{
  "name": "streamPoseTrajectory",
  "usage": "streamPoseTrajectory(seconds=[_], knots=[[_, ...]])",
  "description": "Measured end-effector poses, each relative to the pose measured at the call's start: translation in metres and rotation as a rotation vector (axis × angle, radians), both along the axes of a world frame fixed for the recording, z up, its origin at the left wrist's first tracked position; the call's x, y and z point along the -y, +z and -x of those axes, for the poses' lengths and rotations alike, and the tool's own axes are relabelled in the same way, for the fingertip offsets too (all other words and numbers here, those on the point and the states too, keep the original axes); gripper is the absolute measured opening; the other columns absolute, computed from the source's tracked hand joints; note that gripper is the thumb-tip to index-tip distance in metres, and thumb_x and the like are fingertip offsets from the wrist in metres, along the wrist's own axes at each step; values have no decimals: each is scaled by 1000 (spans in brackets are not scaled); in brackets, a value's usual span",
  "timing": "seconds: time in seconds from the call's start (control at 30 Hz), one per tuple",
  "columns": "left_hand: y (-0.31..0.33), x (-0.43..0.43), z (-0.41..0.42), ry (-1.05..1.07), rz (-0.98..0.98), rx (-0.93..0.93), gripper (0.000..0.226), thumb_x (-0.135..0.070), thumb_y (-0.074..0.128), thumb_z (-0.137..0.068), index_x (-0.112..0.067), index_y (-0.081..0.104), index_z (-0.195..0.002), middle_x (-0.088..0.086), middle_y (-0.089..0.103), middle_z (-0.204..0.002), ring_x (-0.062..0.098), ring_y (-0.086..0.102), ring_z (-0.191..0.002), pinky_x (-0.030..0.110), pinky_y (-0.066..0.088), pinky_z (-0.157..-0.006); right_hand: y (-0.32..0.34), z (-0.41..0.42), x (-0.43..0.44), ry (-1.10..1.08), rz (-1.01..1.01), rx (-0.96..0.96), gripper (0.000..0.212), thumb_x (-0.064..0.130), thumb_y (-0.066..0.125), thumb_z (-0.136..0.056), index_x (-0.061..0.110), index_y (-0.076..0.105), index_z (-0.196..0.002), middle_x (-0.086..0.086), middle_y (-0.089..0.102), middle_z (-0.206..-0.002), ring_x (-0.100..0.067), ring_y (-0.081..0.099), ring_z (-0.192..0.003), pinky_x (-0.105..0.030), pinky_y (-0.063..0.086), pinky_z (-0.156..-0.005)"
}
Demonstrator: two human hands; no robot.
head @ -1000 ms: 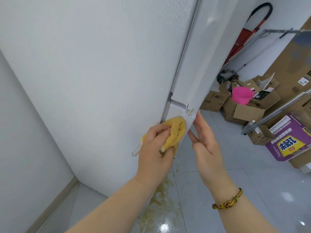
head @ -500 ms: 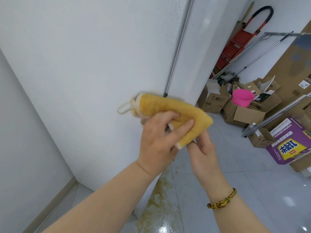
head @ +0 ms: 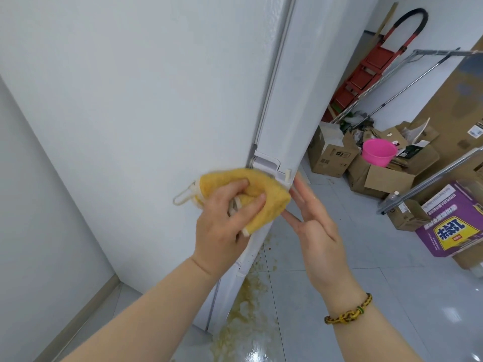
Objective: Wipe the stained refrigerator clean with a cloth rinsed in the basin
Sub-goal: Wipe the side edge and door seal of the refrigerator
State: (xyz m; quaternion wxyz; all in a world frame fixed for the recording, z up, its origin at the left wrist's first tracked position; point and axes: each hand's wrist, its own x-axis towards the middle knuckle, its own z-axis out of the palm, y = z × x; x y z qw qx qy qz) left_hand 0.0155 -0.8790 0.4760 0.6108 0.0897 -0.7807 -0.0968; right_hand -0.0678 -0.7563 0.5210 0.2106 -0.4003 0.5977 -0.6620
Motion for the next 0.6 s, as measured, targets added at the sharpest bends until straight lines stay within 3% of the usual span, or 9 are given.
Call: streamPoseTrajectory(seconds=[0.07,0.17,0.23,0.3,0.37,0.47,0.53,0.6], knots=[[-31,-3,-5,18,-4,88,19,-15,43,-91,-21,52,-107,8,43,-108,22,47,-95,19,43,-73,-1,0,0,8,5,-2,62,2,30,-73,35,45,-123,14,38,-143,1,35,-131,-26,41,-104],[-66,-10,-15,5,-178,234,34,-13,46,-73,-25,52,-104,3,42,-105,16,45,-88,24,51,-49,-1,0,1,4,-8,-33,63,1,30,-74,37,43,-124,15,36,-144,2,33,-132,-27,39,-105],[-62,-13,-17,-41,-328,220,34,-14,44,-71,-28,53,-100,0,41,-109,11,45,-88,21,51,-55,-2,-1,1,0,-22,-54,62,2,30,-76,37,40,-126,15,34,-145,2,31,-133,-28,38,-106],[-41,-20,-11,-119,-420,159,36,-13,41,-72,-28,54,-102,0,38,-117,7,44,-91,8,45,-73,-2,-2,1,-7,-30,-62,61,3,30,-77,37,38,-127,15,32,-146,2,30,-134,-28,37,-107],[-22,-26,-3,-143,-465,91,36,-14,41,-75,-26,53,-108,-1,38,-118,4,42,-91,4,39,-83,-2,-3,1,-12,-35,-65,62,3,30,-76,37,38,-127,14,31,-147,1,29,-135,-29,37,-107],[-37,-32,-2,-106,-448,89,33,-13,46,-78,-21,52,-109,3,38,-117,9,44,-95,5,36,-86,-3,-5,2,-19,-42,-74,63,3,29,-76,38,37,-128,13,31,-148,1,28,-136,-32,37,-107],[-71,-33,-12,-64,-468,190,34,-13,47,-75,-21,52,-108,3,38,-116,10,45,-95,10,40,-82,-5,-6,2,-26,-37,-83,65,1,29,-75,37,35,-129,14,29,-148,0,27,-136,-32,37,-108],[-100,-37,-18,-53,-604,294,36,-13,50,-74,-28,56,-106,-2,39,-113,6,46,-93,12,41,-82,-6,-7,4,-31,-36,-95,69,-1,29,-73,37,33,-130,16,27,-149,1,25,-137,-30,35,-108]])
